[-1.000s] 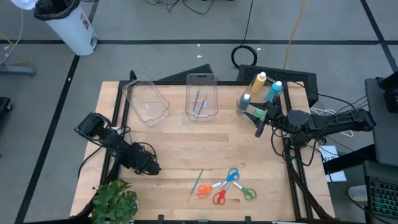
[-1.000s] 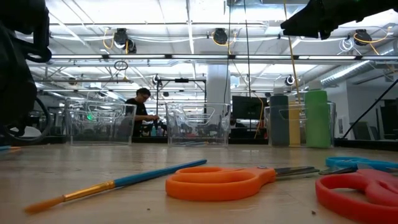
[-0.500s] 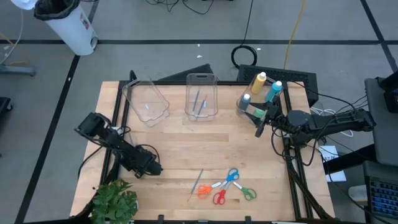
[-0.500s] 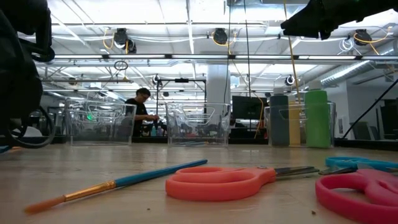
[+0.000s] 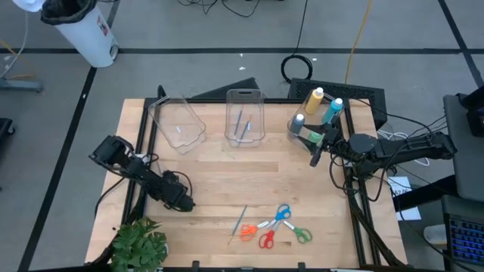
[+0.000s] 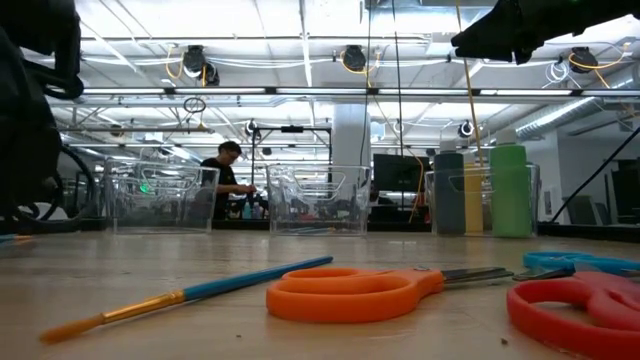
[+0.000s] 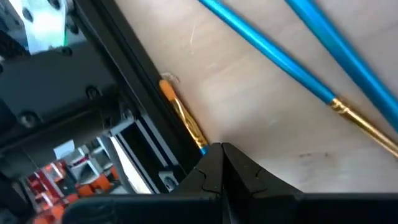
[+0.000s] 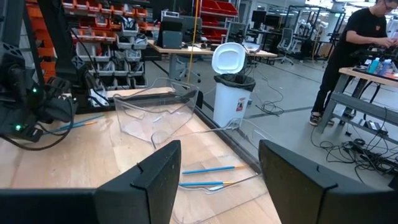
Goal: Pick & Place Paint Supplies
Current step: Put the blue paint brush into the middle transparent bin
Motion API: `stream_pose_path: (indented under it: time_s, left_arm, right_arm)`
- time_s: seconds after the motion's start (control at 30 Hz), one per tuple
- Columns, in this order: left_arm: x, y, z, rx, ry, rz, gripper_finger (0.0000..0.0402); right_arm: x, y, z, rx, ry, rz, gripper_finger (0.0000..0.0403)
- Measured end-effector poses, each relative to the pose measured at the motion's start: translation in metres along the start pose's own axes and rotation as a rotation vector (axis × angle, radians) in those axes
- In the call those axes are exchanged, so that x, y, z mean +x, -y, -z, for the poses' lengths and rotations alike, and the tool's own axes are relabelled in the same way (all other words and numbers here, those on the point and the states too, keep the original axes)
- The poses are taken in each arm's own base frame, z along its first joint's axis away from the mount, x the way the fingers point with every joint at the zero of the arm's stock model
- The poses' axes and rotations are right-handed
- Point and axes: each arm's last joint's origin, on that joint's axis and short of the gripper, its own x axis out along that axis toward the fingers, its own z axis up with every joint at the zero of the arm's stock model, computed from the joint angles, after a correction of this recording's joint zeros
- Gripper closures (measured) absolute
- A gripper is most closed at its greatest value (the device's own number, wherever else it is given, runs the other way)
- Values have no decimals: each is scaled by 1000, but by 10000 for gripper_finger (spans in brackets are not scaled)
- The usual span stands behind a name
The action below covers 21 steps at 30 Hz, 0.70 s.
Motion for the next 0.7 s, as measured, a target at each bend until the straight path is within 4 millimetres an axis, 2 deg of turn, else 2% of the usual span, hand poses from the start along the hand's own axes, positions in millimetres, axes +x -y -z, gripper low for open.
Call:
stream_pose_path:
  time_s: [0.13,0.27,0.57,0.7]
  left_arm:
    - [-2,-1,-10,-101,4,4,400]
    - [-3,-3,-22,-255,124,1,400]
    - [4,-4,-30,-340,245,-7,400]
    - [5,-2,-28,-323,237,-23,401]
  right_arm:
    - [0,0,0,22,0,-2,193]
    - [0,0,0,29,0,-3,193]
    - [0,0,0,50,-2,-3,193]
    - [0,0,0,50,-2,-4,193]
